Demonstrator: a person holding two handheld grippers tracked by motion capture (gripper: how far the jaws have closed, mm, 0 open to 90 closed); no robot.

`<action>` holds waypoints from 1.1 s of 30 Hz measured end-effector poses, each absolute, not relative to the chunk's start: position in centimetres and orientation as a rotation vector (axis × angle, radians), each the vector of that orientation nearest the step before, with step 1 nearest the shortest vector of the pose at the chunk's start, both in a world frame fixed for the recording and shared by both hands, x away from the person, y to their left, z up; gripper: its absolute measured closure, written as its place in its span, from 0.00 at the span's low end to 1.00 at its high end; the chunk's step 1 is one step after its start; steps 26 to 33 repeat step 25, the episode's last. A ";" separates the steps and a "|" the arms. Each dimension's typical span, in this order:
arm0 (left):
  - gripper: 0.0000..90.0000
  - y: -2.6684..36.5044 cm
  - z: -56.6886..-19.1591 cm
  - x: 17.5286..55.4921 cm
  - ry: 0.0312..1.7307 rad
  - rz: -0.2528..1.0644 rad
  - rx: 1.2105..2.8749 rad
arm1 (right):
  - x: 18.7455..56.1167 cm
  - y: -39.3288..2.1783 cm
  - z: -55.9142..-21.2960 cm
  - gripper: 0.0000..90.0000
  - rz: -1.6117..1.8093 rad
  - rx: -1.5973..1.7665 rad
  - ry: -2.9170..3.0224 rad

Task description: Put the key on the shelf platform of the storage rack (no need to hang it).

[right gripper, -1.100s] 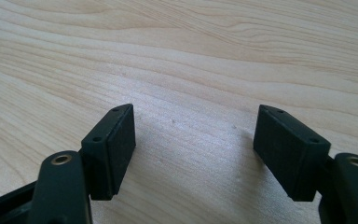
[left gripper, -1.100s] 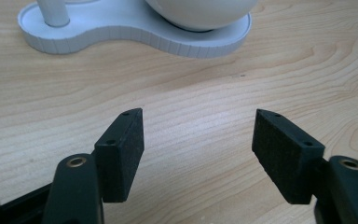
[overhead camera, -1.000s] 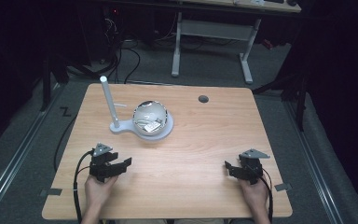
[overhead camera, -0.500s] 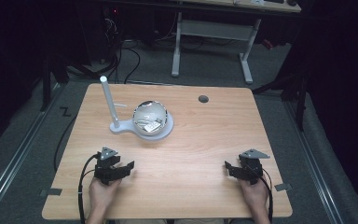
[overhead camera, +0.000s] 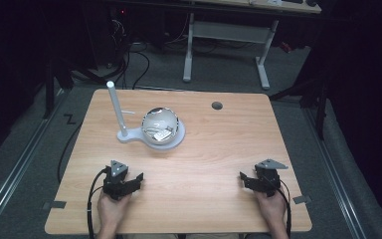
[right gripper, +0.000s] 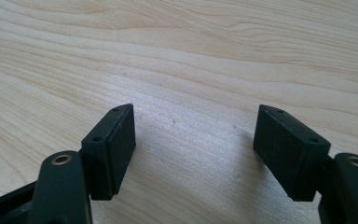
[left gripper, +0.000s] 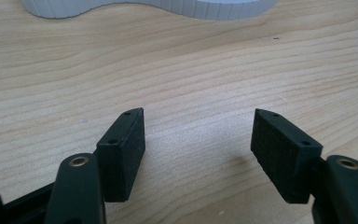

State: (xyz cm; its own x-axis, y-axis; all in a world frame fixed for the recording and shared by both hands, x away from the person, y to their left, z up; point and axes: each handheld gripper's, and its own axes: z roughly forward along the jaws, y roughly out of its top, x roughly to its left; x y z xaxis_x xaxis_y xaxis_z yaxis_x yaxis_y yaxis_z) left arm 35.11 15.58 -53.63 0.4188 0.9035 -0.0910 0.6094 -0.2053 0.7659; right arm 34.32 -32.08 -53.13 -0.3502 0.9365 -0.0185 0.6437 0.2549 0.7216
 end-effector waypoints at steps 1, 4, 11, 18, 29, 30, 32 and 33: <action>0.40 15.5 -53.6 35.1 1.287 0.499 1.924 | 34.3 -32.1 -53.1 0.33 0.873 1.434 2.084; 0.40 15.3 -53.6 35.1 1.285 0.517 1.946 | 34.3 -32.1 -53.1 0.33 0.873 1.434 2.084; 0.39 14.6 -53.7 35.0 1.278 0.562 1.987 | 34.3 -32.1 -53.1 0.33 0.873 1.434 2.084; 0.37 14.6 -53.7 35.0 1.278 0.558 1.988 | 34.3 -32.1 -53.1 0.33 0.873 1.434 2.084; 0.36 14.6 -53.7 35.0 1.274 0.551 1.989 | 34.3 -32.1 -53.1 0.33 0.873 1.434 2.084; 0.36 14.6 -53.7 35.0 1.274 0.551 1.989 | 34.3 -32.1 -53.1 0.33 0.873 1.434 2.084; 0.36 14.6 -53.7 35.0 1.274 0.551 1.989 | 34.3 -32.1 -53.1 0.33 0.873 1.434 2.084; 0.36 14.6 -53.7 35.0 1.274 0.551 1.989 | 34.3 -32.1 -53.1 0.33 0.873 1.434 2.084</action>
